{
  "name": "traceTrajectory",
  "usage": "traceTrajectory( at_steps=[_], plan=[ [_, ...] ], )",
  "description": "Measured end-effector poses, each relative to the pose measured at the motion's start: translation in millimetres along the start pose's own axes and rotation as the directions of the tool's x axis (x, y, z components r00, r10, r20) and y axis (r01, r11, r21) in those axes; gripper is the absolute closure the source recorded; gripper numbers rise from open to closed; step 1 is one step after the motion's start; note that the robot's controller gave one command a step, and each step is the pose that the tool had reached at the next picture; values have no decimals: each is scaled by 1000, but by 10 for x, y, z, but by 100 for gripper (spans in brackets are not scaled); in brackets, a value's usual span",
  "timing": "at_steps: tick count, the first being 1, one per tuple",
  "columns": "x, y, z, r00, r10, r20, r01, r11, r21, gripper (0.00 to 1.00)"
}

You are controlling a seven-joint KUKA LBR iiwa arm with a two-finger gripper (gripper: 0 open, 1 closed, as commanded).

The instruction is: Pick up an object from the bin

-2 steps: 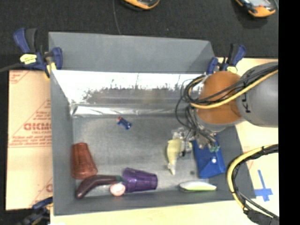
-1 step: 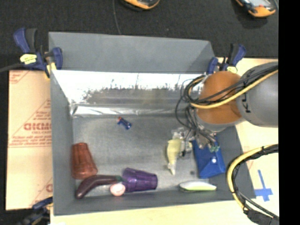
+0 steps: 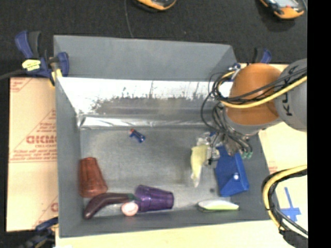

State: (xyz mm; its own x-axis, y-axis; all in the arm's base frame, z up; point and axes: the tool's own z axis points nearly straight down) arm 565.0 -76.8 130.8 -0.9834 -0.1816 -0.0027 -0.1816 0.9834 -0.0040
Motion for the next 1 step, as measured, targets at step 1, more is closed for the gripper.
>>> traceTrajectory(
  at_steps=[1],
  plan=[
    [46, 41, -671, 1000, 4, -1, -4, 1000, 0, 100]
  ],
)
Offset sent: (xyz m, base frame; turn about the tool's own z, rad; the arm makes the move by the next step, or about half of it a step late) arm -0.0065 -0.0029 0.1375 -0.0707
